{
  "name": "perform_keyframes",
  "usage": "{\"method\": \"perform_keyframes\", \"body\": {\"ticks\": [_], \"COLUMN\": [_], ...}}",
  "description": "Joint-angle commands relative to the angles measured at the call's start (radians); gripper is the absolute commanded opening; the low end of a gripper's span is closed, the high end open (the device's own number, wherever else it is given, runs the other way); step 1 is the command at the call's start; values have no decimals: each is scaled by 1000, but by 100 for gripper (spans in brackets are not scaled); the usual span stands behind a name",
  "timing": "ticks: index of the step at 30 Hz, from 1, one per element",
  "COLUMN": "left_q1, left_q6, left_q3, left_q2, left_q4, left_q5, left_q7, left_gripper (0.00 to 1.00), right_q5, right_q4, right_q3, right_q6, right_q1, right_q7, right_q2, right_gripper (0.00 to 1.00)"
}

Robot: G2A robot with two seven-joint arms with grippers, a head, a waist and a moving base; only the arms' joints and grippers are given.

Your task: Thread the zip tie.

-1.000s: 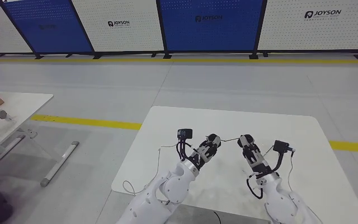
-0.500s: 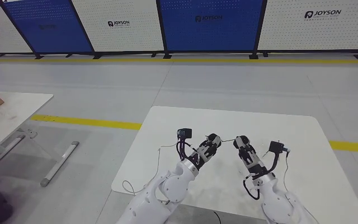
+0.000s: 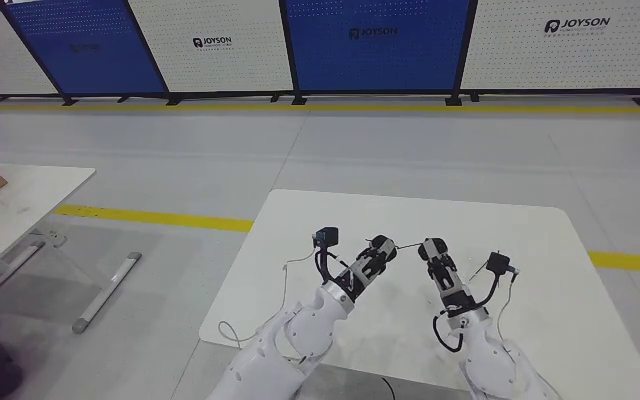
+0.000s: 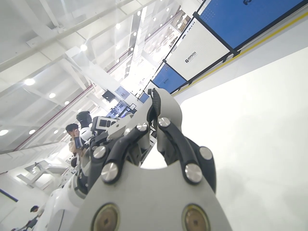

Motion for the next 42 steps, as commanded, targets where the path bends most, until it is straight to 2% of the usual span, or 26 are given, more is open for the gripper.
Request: {"method": "perform_keyframes", "body": {"ticks": [1, 13, 33, 42], "left_q1": [0, -12, -12, -10], "left_q6": [-7, -4, 7, 6], "left_q3": [-1, 4, 3, 13], "left_q2": [-1, -5, -7, -8], "left_q4": [2, 25, 22, 20], "left_q5": [-15, -7, 6, 20], "left_q7": [6, 15, 20, 14], "left_gripper": [0, 0, 0, 0], "right_q5": [4, 18, 9, -30], "right_q4": [0, -5, 3, 0], "right_q3": [-1, 12, 28, 19], "right_q6": [0, 0, 0, 0], "right_q1": [2, -4, -6, -6], "right_q7": [3, 27, 61, 61], "right_q2": [-1, -1, -6, -8], "right_gripper": [0, 0, 0, 0]}}
